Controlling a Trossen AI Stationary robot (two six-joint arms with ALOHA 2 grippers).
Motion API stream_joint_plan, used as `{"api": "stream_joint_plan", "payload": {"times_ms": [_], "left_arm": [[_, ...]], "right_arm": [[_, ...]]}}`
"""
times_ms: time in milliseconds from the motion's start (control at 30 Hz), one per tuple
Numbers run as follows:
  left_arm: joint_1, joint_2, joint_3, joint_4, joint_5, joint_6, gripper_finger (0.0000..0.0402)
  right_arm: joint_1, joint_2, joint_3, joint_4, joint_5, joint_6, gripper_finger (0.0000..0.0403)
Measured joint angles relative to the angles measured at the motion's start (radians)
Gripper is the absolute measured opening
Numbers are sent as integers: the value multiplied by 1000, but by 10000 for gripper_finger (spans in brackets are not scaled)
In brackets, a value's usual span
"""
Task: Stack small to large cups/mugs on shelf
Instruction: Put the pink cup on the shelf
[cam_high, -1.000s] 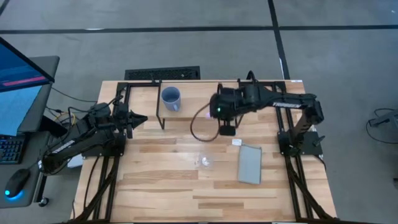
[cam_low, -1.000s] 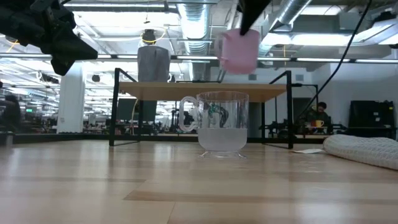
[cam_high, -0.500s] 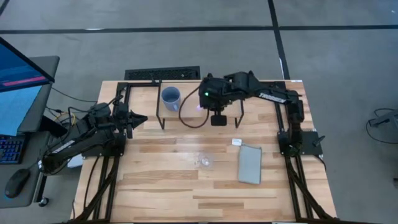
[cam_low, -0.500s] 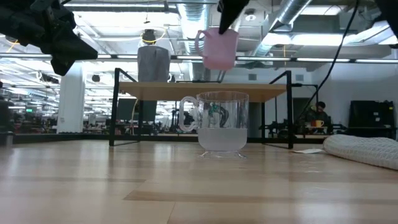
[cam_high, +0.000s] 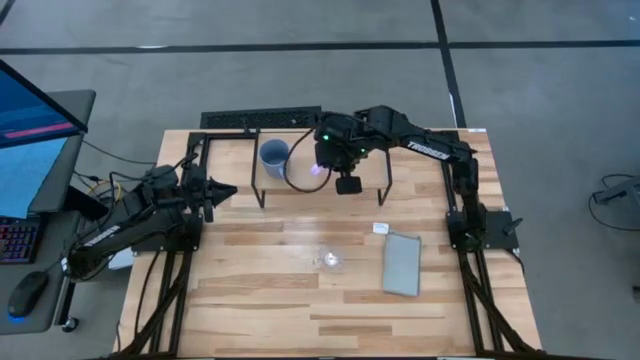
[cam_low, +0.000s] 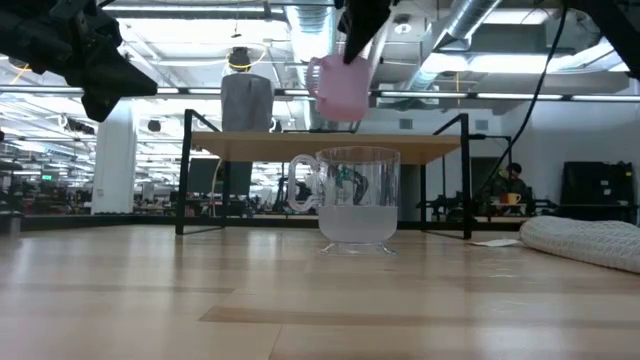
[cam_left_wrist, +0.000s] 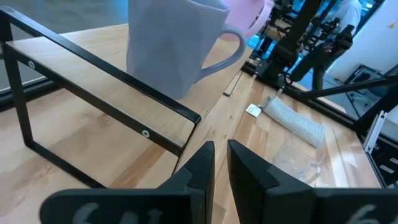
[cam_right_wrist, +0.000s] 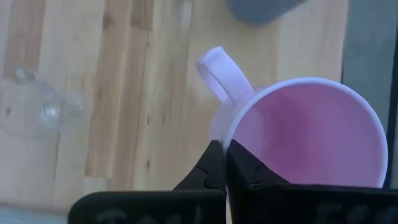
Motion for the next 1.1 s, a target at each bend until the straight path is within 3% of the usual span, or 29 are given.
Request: {"api": "stream_joint_plan", "payload": {"times_ms": [1100], "left_arm": [[0, 0, 0, 1, 17, 1, 33]], "right_arm": [[-45, 57, 4, 70, -96, 10, 8]]}}
